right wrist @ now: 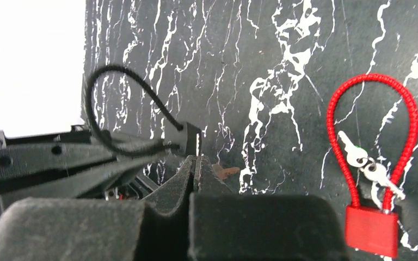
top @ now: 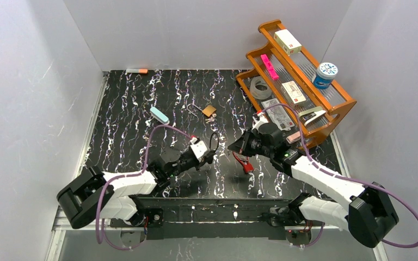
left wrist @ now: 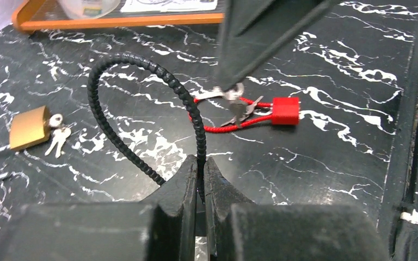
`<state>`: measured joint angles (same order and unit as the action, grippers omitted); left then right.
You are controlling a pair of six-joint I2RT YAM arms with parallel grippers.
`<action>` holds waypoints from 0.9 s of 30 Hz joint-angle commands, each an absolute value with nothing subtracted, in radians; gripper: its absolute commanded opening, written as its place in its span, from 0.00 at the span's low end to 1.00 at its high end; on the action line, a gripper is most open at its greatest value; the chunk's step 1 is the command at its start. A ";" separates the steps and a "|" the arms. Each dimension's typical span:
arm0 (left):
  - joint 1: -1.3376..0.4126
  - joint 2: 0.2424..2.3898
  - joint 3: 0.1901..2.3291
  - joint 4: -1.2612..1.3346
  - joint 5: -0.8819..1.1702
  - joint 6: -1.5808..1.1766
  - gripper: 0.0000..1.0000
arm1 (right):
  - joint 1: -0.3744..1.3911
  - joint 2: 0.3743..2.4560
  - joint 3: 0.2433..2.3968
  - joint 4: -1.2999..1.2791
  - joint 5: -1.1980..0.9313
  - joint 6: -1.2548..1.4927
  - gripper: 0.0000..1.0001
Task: Unlock with the key
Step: Place the lock at the center of the board.
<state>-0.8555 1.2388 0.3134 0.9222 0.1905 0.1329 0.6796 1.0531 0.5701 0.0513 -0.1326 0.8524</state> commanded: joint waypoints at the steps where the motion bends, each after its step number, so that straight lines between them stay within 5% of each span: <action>1: -0.903 1.285 0.313 1.046 0.175 0.209 0.00 | 0.672 1.102 0.658 0.033 -0.067 0.771 0.01; 20: -0.968 1.679 0.269 1.462 0.102 0.264 0.03 | 0.705 1.346 0.687 0.170 -0.044 0.720 0.01; 27: -0.968 1.647 0.253 1.464 -0.070 0.146 0.21 | 0.754 1.363 0.729 0.152 -0.022 0.728 0.01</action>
<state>-0.9646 1.6886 0.2710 1.4136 0.0547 0.2100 0.7307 1.3727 0.6731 0.1272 -0.0296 0.7326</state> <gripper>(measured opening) 0.139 0.019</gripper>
